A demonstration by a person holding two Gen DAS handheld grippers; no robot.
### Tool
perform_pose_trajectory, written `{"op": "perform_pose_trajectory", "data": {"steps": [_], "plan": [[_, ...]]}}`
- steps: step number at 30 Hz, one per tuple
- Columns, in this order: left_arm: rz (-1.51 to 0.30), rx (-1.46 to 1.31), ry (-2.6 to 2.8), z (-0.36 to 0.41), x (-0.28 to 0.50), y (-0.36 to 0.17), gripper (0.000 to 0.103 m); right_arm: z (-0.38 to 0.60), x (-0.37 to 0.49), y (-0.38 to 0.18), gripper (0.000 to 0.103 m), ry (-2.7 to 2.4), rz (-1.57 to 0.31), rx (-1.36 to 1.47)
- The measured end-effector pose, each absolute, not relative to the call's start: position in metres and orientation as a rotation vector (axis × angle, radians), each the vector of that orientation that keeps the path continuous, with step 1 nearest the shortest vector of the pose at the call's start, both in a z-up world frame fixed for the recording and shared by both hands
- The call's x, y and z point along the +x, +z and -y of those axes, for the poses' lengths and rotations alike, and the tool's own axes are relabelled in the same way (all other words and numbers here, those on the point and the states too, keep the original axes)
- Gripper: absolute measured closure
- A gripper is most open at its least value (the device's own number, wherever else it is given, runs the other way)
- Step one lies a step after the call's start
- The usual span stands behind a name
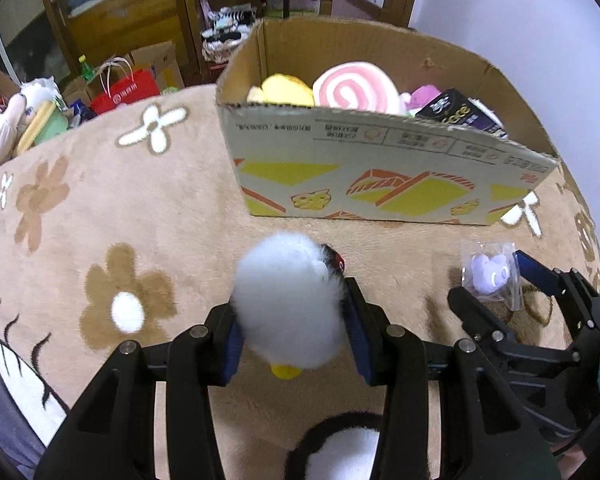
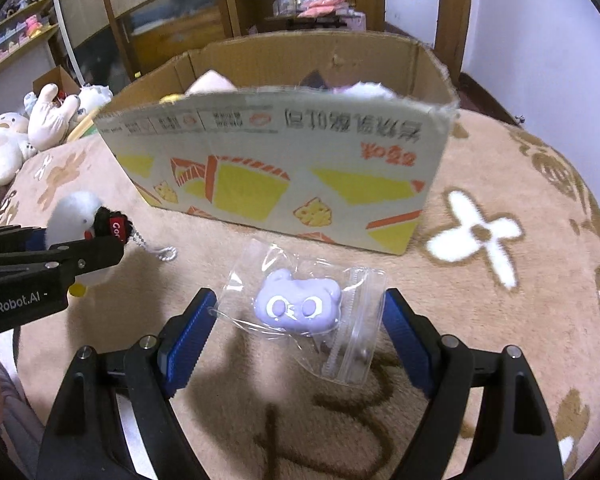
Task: Organize soft objects
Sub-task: 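Lift the keychain bag over the box while the left tool carries the chick plush over it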
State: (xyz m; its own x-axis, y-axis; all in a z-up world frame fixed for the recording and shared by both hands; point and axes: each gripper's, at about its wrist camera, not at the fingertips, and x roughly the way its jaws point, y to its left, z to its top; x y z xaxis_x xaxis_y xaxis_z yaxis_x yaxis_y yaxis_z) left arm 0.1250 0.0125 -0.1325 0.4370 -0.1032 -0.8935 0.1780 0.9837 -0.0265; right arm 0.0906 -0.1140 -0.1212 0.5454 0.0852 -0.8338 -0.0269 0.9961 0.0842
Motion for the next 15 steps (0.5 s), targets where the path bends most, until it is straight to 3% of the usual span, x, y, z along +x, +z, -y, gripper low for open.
{"op": "perform_pose_trajectory", "data": {"steps": [15], "plan": [[-0.895,0.089,-0.167,-0.023,0.088,-0.080,0.060,0.127,0.052,-0.062,0.015,0.050,-0.846,0.090]]}}
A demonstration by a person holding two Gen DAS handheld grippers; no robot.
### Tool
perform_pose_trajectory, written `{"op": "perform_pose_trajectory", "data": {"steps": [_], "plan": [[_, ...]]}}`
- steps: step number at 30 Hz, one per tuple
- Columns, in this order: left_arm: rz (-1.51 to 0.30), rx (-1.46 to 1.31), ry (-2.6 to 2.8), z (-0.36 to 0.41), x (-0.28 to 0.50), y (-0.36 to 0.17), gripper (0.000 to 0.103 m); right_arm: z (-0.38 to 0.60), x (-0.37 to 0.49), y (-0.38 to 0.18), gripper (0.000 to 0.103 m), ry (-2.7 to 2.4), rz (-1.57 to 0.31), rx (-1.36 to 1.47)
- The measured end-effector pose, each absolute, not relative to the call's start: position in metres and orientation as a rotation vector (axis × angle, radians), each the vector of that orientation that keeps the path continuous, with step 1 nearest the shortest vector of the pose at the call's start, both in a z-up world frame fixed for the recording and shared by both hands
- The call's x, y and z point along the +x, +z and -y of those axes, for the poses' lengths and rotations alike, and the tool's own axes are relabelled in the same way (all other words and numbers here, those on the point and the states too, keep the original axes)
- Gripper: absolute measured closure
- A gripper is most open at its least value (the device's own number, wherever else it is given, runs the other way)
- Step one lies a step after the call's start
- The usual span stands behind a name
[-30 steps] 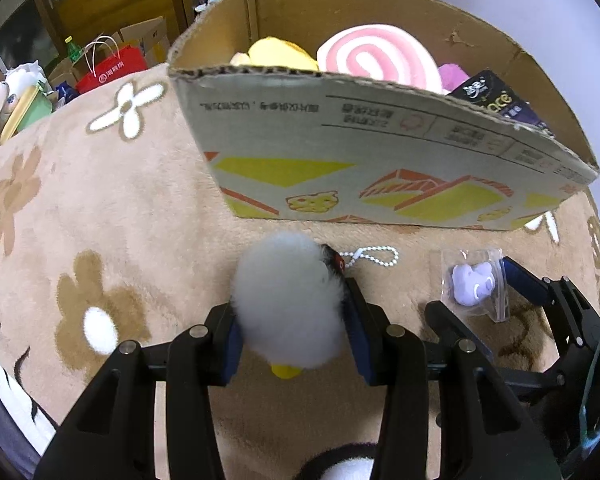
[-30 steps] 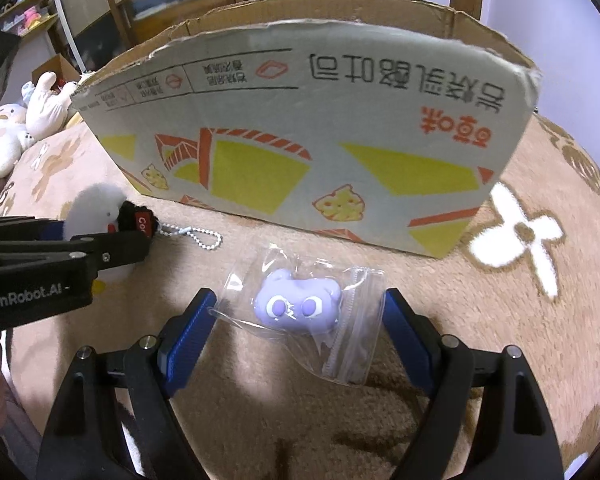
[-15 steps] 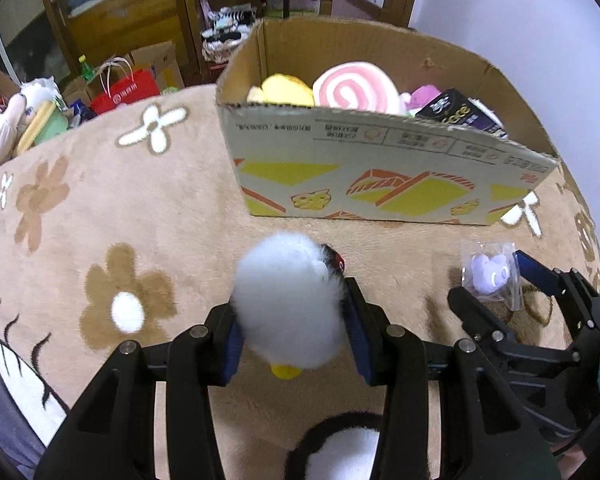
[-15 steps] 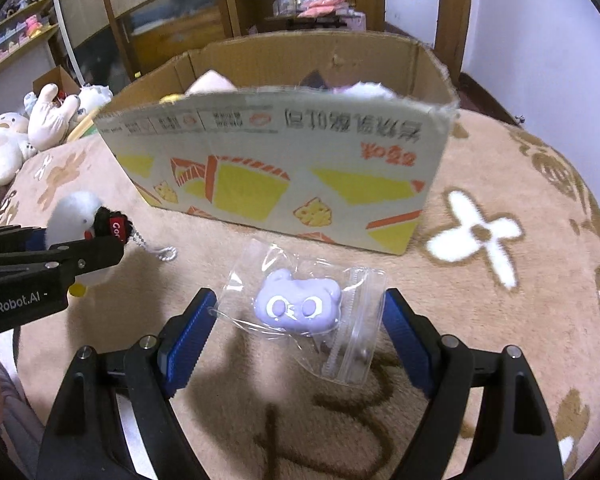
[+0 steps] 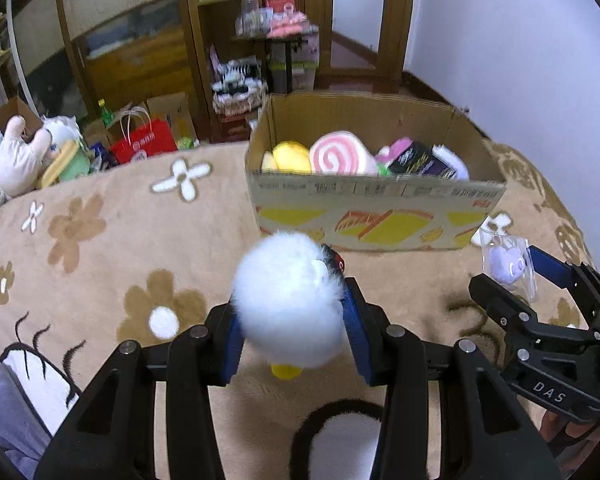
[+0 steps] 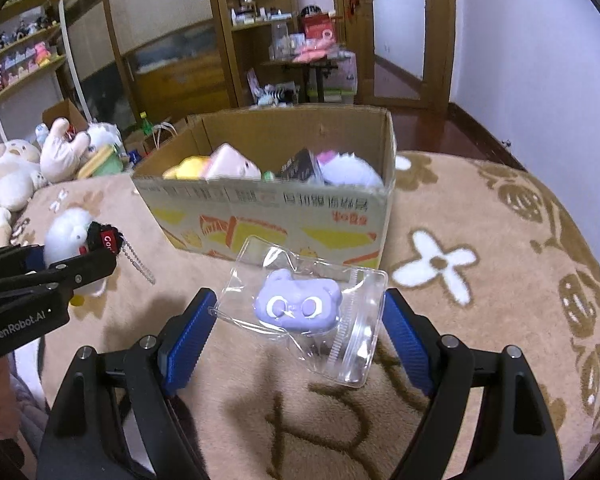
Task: Organize soft objects
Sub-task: 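Lift the keychain bag over the box while the left tool carries the chick plush over it, then open the right tool to drop the keychain bag while the left tool releases the chick plush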
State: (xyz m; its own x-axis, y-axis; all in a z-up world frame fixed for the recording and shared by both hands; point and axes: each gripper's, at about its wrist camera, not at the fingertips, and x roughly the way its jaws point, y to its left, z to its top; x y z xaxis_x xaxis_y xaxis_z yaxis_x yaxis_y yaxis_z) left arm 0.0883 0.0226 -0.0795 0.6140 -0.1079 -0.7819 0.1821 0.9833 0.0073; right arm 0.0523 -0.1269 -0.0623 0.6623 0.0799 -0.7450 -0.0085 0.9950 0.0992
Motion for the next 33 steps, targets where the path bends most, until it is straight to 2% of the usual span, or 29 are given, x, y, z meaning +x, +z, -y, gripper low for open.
{"op": "perform_pose_trajectory", "data": {"steps": [10,22,33], "plan": [[-0.752,0.109,-0.195,-0.019,0.078,-0.039,0.060,0.121,0.057,-0.027,0.015,0.068,-0.724,0.064],[-0.564,0.205,-0.201,-0.001,0.101,-0.003,0.060,0.134,0.078,-0.001,0.015,0.070,-0.626,0.072],[-0.508,0.238,-0.225,0.022,0.143,-0.005,0.059,0.141,0.112,-0.021,0.015,0.081,-0.619,0.054]]}}
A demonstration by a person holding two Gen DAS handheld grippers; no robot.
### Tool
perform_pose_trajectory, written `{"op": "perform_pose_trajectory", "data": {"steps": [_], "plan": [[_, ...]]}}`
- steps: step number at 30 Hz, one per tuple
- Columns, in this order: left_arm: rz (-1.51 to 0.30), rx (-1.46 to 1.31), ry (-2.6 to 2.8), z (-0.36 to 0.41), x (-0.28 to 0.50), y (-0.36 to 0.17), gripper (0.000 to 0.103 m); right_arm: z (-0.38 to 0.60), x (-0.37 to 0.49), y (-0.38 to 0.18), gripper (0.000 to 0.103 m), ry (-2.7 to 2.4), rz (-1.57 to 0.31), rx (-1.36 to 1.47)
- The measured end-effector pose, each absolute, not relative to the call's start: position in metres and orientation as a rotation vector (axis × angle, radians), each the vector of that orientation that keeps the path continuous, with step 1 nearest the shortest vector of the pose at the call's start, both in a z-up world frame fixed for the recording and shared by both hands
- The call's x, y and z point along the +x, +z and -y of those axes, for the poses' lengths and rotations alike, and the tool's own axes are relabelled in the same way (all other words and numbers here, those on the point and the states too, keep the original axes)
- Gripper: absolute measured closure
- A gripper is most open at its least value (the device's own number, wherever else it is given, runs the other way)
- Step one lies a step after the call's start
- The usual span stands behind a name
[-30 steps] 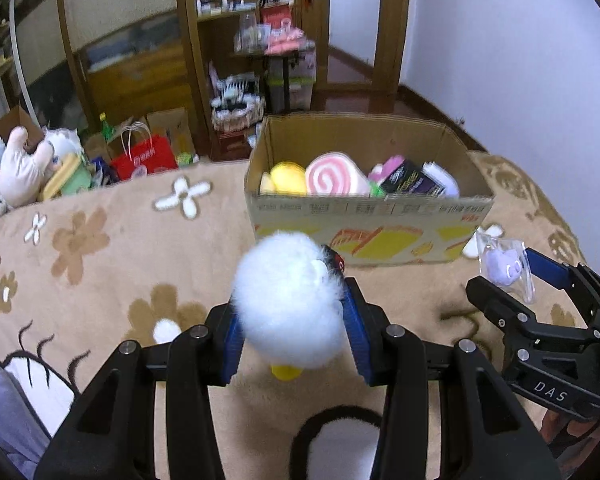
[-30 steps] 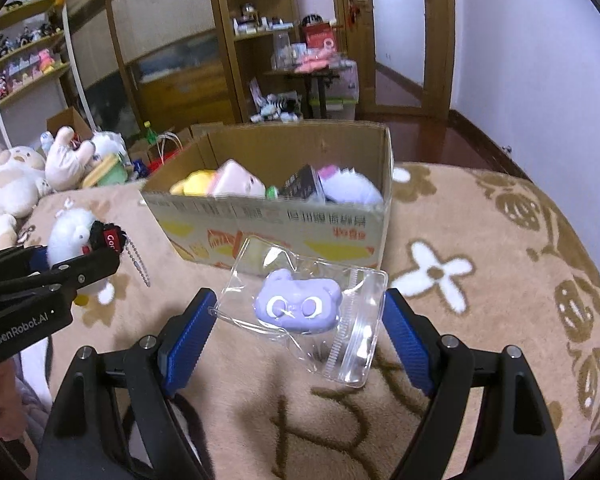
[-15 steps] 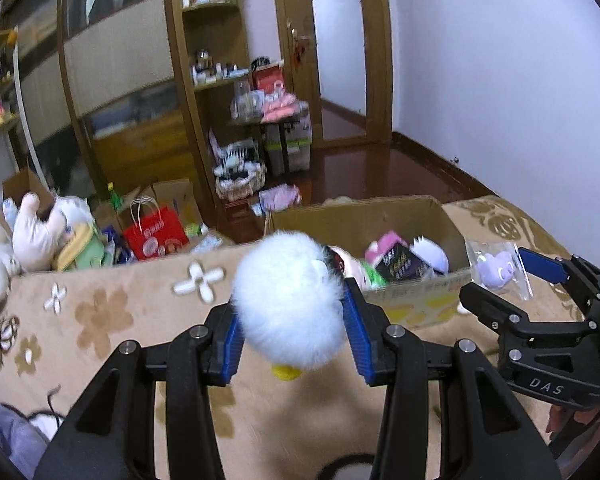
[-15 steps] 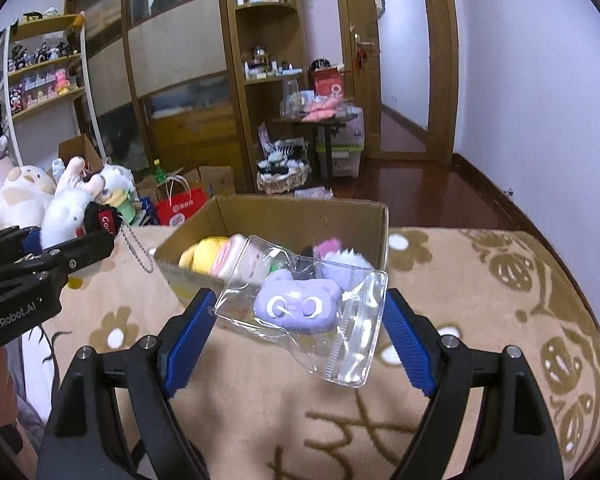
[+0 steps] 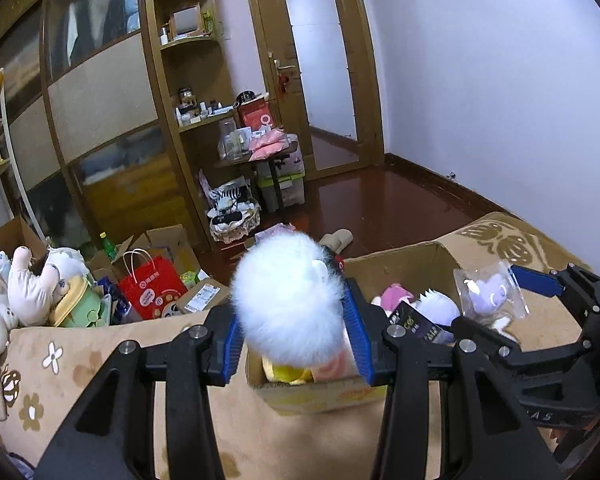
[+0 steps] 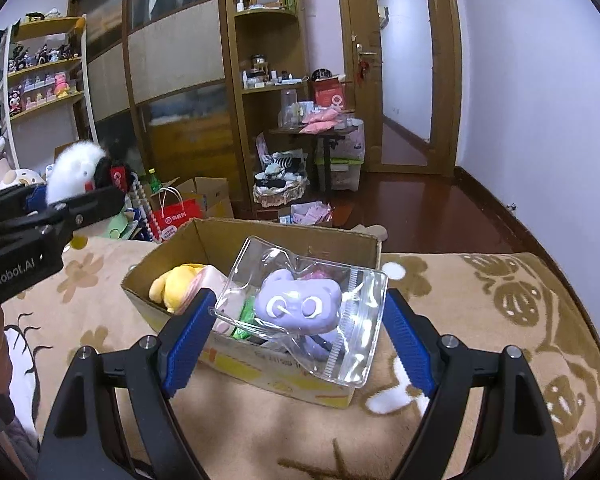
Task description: Organize soft objects
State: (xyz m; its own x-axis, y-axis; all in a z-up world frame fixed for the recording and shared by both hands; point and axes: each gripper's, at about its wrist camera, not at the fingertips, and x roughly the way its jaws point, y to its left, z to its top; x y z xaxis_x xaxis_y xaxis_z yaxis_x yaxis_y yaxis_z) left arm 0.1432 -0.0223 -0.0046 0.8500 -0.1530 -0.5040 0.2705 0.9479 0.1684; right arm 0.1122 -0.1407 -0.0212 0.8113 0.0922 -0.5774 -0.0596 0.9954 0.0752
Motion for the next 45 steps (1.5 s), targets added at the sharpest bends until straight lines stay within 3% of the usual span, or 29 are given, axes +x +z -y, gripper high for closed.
{"op": "perform_pose_trajectory", "data": {"steps": [19,28,33,45], "plan": [[-0.688,0.237,-0.222,0.025,0.198,-0.073,0.055,0.144,0.144,-0.058,0.015,0.113,-0.603,0.072],[-0.687,0.216,-0.197,0.016,0.197,-0.072,0.026,0.136,0.147,-0.064,0.014,0.109,-0.617,0.028],[-0.658,0.214,-0.182,0.009,0.189,-0.061,0.009,0.140,0.144,-0.059,0.006,0.105,-0.606,0.040],[-0.632,0.192,-0.120,-0.008,0.172,-0.041,0.008,0.159,0.123,-0.035,0.002,0.036,-0.551,0.075]]}}
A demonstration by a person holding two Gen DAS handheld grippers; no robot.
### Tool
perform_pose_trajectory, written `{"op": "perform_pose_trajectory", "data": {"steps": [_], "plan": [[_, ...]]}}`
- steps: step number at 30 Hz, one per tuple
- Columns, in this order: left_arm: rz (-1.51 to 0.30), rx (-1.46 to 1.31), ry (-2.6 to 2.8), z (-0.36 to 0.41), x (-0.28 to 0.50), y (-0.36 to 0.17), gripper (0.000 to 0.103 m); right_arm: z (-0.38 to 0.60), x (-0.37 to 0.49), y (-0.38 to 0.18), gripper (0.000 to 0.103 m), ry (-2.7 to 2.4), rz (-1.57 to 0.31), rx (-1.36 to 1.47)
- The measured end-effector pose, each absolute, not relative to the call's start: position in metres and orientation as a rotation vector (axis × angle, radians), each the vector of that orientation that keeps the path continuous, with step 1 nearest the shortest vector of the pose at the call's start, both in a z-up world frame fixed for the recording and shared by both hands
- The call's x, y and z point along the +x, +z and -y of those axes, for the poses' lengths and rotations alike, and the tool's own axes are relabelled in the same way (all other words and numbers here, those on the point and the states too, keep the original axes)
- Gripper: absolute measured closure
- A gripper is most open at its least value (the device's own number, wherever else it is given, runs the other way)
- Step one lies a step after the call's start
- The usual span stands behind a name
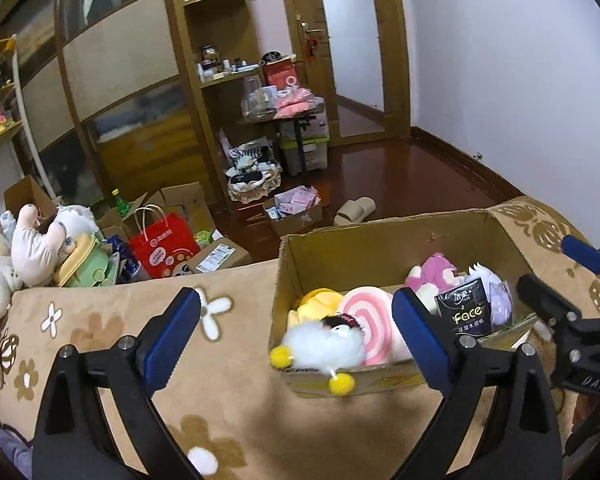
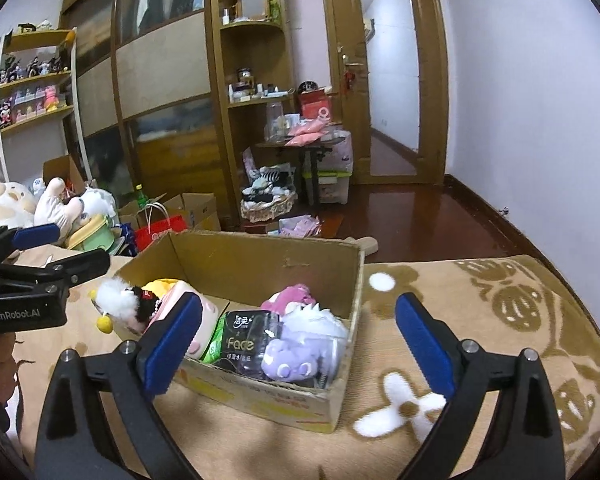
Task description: Organize soft objects
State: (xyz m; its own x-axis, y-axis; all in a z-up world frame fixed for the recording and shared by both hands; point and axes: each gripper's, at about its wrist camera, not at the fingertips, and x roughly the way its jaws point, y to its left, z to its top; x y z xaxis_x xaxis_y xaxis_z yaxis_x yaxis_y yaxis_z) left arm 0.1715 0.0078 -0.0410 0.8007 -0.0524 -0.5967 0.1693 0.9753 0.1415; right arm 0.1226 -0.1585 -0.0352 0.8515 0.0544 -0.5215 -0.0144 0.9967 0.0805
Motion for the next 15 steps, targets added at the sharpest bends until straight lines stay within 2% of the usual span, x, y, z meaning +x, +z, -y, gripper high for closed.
{"op": "perform_pose_trajectory", "data": {"steps": [4,6,15], "plan": [[-0.620,0.156,-0.086,-0.018,0.160,-0.033,0.007,0.163,0.109,-0.025,0.001,0.024,-0.524,0.079],[-0.618,0.148,-0.076,-0.021,0.153,-0.030,0.003,0.165,0.102,-0.019,0.001,0.020,-0.513,0.086],[-0.580,0.145,-0.090,-0.030,0.114,-0.012,0.003,0.166,0.063,0.005,0.001,0.030,-0.468,0.115]]}}
